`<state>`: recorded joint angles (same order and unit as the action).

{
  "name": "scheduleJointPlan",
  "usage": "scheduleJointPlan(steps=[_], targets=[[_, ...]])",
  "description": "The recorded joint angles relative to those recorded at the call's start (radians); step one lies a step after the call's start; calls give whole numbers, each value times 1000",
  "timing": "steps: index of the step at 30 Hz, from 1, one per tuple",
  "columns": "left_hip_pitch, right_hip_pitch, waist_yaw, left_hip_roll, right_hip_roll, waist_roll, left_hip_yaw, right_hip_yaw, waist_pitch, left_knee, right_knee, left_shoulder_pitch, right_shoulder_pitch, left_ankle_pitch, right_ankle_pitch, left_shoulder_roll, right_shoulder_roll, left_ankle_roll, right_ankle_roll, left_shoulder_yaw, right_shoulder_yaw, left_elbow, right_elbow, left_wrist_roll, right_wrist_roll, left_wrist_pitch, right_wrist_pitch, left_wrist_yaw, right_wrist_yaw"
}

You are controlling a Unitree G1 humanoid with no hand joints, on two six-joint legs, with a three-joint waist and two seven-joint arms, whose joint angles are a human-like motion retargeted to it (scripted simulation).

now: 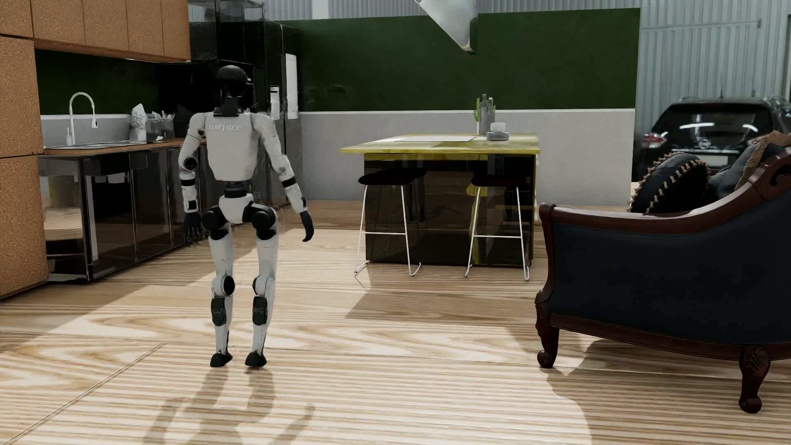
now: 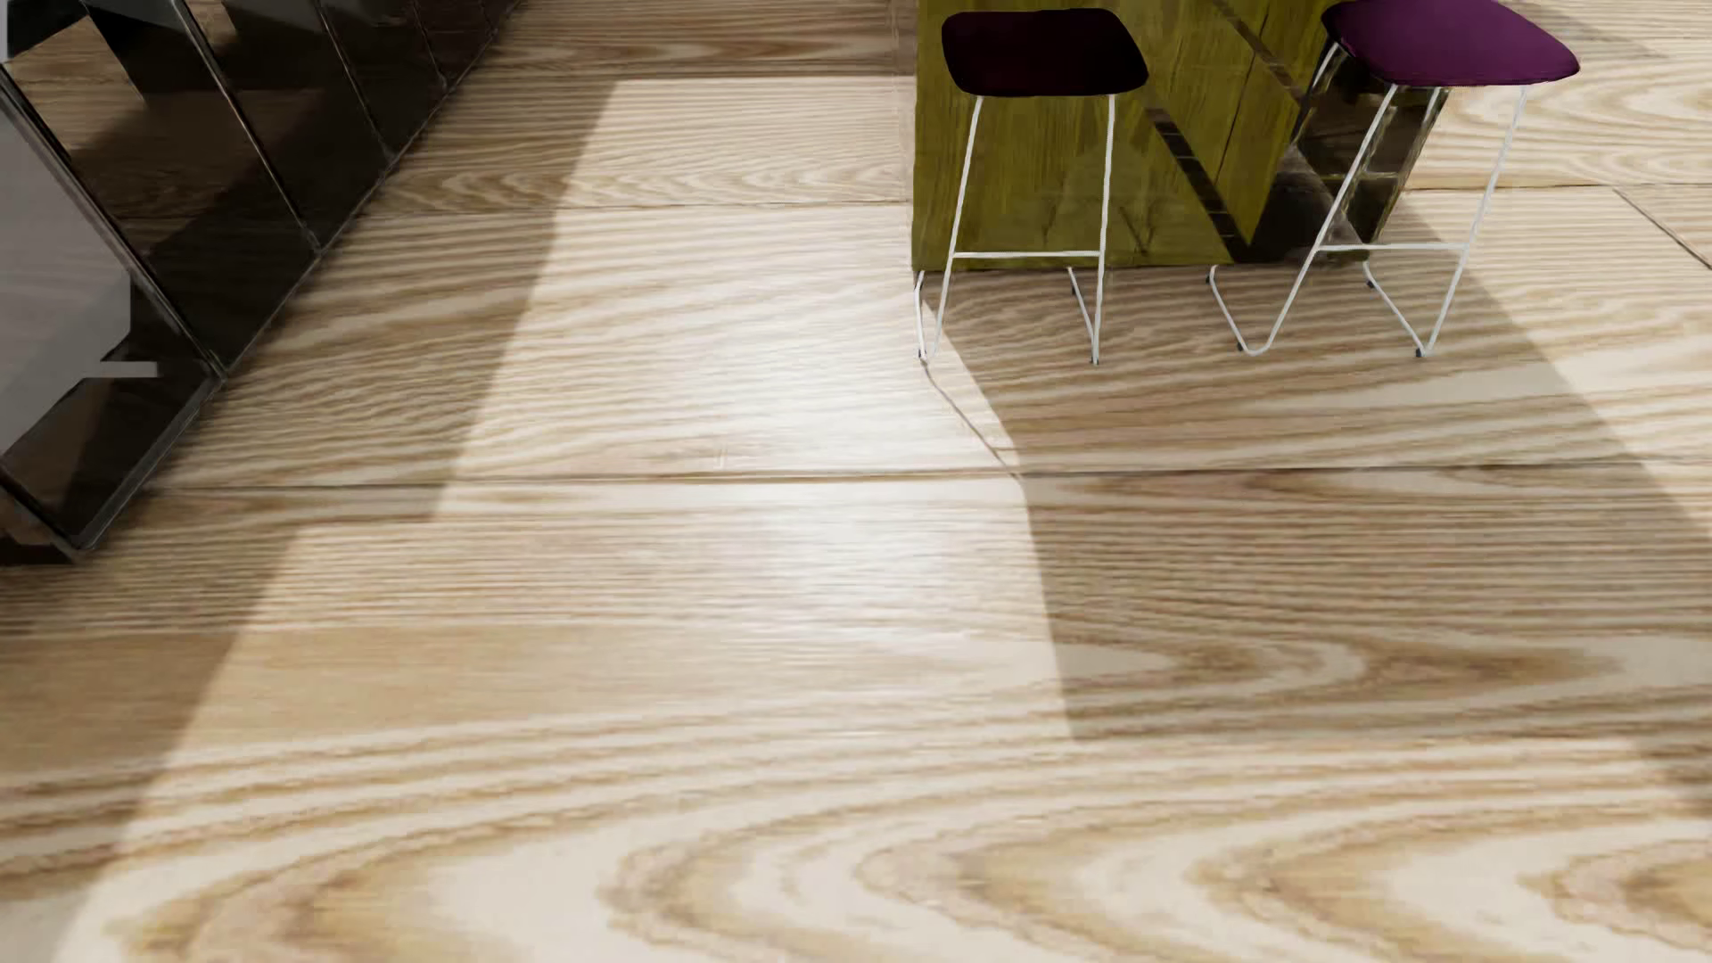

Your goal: Reach

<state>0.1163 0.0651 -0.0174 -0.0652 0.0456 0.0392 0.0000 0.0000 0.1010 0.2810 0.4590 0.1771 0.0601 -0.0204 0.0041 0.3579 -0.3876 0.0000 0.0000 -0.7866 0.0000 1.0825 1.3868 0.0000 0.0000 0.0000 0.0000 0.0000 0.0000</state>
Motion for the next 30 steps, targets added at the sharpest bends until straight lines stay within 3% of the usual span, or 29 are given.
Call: scheduleJointPlan(steps=[5,6,7,8,9,16,18,19,21,23,30], targets=[[-6,-20,15,0,7,-3,0,0,13,6,10,-4,-60,0,-25,6,-18,0,0,-13,0,-6,7,0,0,0,0,0,0],[-14,-33,27,-1,6,-9,0,0,11,6,13,-7,-112,3,-22,10,-37,0,0,-8,-208,-4,28,0,0,0,0,0,0],[-18,-41,40,-3,4,-16,0,0,12,1,15,-11,-189,10,-14,17,-60,0,0,-15,1051,-3,-209,0,0,0,0,0,0],[-18,-47,57,-5,3,-25,0,0,11,-8,17,-12,-266,21,-4,26,-90,0,0,-7,982,-3,-212,0,0,0,0,0,0],[-19,-53,70,1,11,-32,0,0,16,-17,7,-23,-404,30,17,41,-137,0,0,-71,962,1,-192,0,0,0,0,0,0],[-38,-48,171,0,6,-119,0,0,22,-32,-15,-96,-1123,62,87,141,-465,0,0,-64,962,-17,-56,0,0,0,0,0,0],[-42,-42,174,4,7,-147,0,0,24,-42,9,-105,-1300,64,94,169,-529,0,0,-68,962,-19,21,0,0,0,0,0,0],[-44,-42,169,3,6,-163,0,0,21,-47,-178,-105,-1377,66,32,182,-553,0,0,-66,962,-15,41,0,0,0,0,0,0],[-48,-43,170,5,9,-186,0,0,22,-51,-183,-108,-1514,63,22,203,-593,0,0,-81,962,-14,97,0,0,0,0,0,0],[-55,-44,166,7,11,-202,0,0,21,-44,-187,-104,-1624,52,36,217,-621,0,0,-75,962,-8,146,0,0,0,0,0,0],[-58,-31,165,9,9,-218,0,0,12,-40,-201,-69,-1514,39,33,229,-641,0,0,-56,962,-12,127,0,0,0,0,0,0]])
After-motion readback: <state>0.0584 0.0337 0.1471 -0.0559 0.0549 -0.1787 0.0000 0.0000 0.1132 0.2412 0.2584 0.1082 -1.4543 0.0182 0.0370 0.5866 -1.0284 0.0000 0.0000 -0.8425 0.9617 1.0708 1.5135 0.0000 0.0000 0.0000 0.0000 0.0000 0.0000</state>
